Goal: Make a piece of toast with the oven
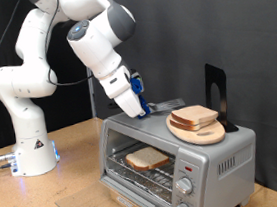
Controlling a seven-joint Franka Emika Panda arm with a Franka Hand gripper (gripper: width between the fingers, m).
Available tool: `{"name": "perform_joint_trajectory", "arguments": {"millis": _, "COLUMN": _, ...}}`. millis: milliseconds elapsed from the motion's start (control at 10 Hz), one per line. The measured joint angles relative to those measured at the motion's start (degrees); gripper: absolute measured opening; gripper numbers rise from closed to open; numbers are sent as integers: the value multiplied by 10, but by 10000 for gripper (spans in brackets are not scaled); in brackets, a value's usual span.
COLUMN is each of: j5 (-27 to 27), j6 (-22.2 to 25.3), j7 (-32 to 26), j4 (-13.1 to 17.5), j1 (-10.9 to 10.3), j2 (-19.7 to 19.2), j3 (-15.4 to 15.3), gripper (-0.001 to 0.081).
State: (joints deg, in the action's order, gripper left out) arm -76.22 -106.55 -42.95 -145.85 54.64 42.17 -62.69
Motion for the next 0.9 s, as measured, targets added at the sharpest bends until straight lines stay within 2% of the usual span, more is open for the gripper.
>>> {"name": "perform_joint_trajectory", "arguments": {"millis": 100, "j5": -1, "j6": 0, "j7": 0, "j4": 0, "j1": 1, "j2": 0, "j3": 0, "gripper": 383}}
{"name": "perform_joint_trajectory", "arguments": {"millis": 200, "j5": -1, "j6": 0, "j7": 0, "j4": 1, "j1": 1, "j2": 0, "j3": -1, "gripper": 583}}
{"name": "perform_joint_trajectory", "arguments": {"millis": 300, "j5": -1, "j6": 1, "j7": 0, "j4": 1, "j1": 2, "j2": 0, "j3": -1, "gripper": 583}}
{"name": "perform_joint_trajectory", "arguments": {"millis": 400, "j5": -1, "j6": 3, "j7": 0, "j4": 1, "j1": 2, "j2": 0, "j3": 0, "gripper": 671}}
{"name": "perform_joint_trajectory", "arguments": {"millis": 600, "j5": -1, "j6": 19, "j7": 0, "j4": 2, "j1": 2, "j2": 0, "j3": 7, "gripper": 682}}
{"name": "perform_joint_trajectory", "arguments": {"millis": 900, "j5": 4, "j6": 75, "j7": 1, "j4": 12, "j1": 2, "j2": 0, "j3": 45, "gripper": 682}}
